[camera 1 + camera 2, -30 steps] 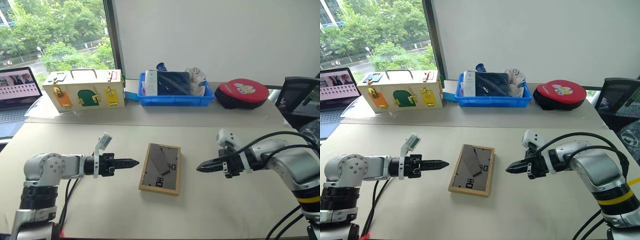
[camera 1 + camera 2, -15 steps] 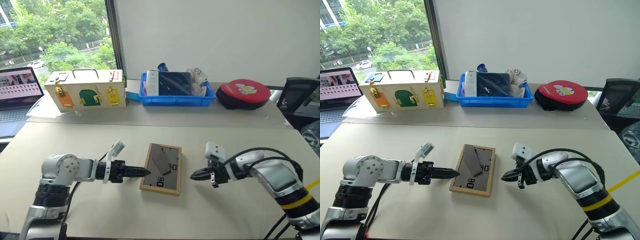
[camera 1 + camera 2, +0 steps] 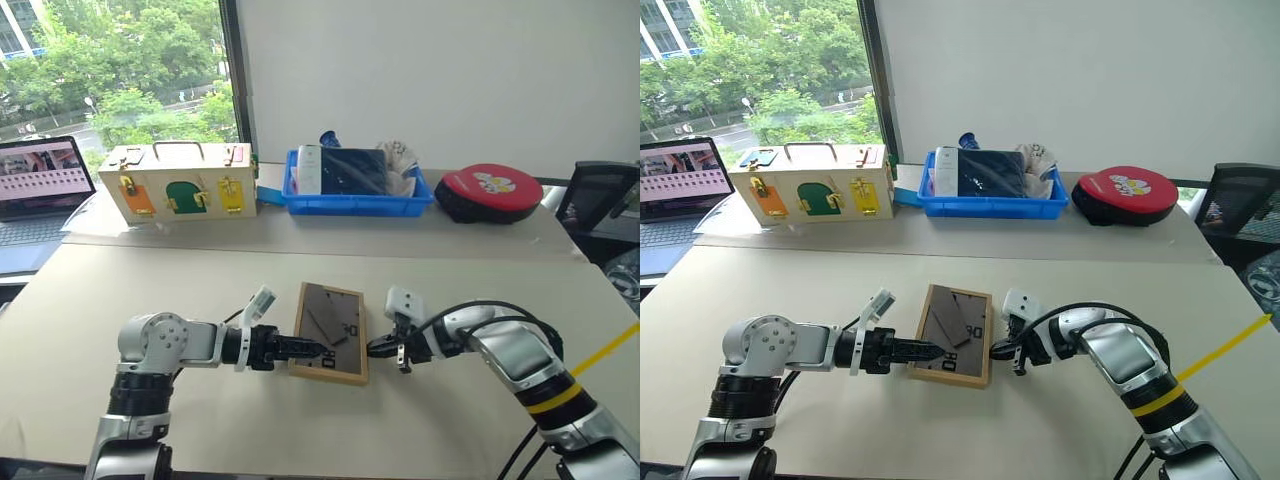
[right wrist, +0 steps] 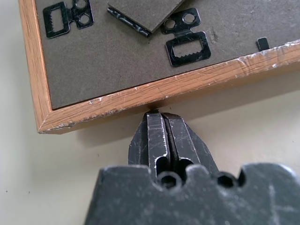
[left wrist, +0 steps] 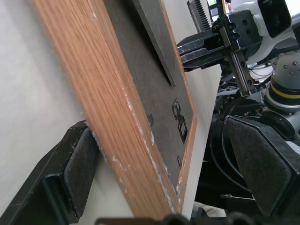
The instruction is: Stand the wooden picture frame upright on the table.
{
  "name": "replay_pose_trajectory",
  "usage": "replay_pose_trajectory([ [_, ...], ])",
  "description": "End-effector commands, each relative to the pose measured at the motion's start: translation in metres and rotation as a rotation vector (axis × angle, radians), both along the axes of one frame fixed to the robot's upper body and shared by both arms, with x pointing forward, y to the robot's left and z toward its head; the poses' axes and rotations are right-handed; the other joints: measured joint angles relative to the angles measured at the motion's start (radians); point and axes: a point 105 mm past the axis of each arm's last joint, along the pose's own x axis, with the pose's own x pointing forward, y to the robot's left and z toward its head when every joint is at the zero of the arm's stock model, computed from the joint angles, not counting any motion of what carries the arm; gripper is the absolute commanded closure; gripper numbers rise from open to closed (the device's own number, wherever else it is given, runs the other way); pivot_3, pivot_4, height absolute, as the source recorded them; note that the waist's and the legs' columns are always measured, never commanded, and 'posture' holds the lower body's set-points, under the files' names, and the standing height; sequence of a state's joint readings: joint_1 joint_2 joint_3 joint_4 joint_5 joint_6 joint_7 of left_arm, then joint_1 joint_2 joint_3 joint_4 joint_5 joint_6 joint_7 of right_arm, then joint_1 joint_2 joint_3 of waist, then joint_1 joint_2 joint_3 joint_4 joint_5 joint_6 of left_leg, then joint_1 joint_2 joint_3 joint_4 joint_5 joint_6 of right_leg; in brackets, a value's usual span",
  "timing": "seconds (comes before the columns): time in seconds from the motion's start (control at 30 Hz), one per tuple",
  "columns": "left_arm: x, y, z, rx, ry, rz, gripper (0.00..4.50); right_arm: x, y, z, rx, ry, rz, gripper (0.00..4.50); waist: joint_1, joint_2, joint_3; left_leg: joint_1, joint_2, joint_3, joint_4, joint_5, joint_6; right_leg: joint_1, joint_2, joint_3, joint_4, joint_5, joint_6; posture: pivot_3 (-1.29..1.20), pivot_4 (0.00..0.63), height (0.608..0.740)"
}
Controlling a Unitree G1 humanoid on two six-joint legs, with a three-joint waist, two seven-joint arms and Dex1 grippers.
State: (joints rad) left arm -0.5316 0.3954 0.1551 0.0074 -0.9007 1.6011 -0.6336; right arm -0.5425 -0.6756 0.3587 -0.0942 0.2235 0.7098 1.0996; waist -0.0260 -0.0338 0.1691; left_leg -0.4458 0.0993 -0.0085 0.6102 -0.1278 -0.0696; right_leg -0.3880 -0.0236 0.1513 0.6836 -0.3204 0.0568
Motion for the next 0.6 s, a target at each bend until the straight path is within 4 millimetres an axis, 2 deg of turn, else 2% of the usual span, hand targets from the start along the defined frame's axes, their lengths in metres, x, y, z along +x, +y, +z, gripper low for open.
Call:
replay_pose_trajectory([
  [0.03, -0.003, -0.005, 0.003, -0.027, 0.002, -0.018, 0.02, -0.001, 0.008, 0.000, 0.004, -0.015, 0.022, 4.50, -0.005, 0.000, 0.000, 0.000, 0.000, 0.000, 0.000, 0.000, 0.000, 0.000, 0.000, 0.000, 0.000, 0.000, 0.000, 0.00, 0.150, 0.723],
  [0.13, -0.001, -0.001, 0.002, -0.021, 0.003, 0.006, 0.02, -0.002, 0.006, -0.002, 0.001, -0.011, 0.021, 4.50, -0.012, 0.000, 0.000, 0.000, 0.000, 0.000, 0.000, 0.000, 0.000, 0.000, 0.000, 0.000, 0.000, 0.000, 0.000, 0.00, 0.150, 0.723],
  [0.23, 0.002, 0.006, 0.004, -0.023, 0.002, 0.034, 0.73, -0.001, 0.002, -0.002, -0.006, -0.012, 0.016, 4.50, -0.016, 0.000, 0.000, 0.000, 0.000, -0.001, 0.000, 0.000, 0.000, 0.000, 0.000, 0.000, 0.000, 0.000, 0.000, 0.00, 0.150, 0.723],
  [0.47, 0.006, 0.006, 0.012, -0.087, -0.003, 0.050, 3.25, 0.007, -0.008, 0.009, -0.015, -0.051, -0.013, 4.50, -0.016, 0.000, 0.000, 0.000, 0.000, -0.001, -0.001, 0.000, 0.000, 0.000, 0.000, 0.000, 0.000, 0.000, 0.000, 0.00, 0.150, 0.723],
  [0.6, 0.014, 0.006, 0.023, -0.142, -0.019, 0.076, 3.35, 0.016, -0.025, 0.030, -0.001, -0.084, -0.062, 4.50, -0.014, 0.000, 0.000, -0.001, -0.001, -0.001, -0.001, 0.000, 0.000, 0.000, 0.000, 0.000, -0.001, 0.000, 0.000, 0.00, 0.150, 0.723],
])
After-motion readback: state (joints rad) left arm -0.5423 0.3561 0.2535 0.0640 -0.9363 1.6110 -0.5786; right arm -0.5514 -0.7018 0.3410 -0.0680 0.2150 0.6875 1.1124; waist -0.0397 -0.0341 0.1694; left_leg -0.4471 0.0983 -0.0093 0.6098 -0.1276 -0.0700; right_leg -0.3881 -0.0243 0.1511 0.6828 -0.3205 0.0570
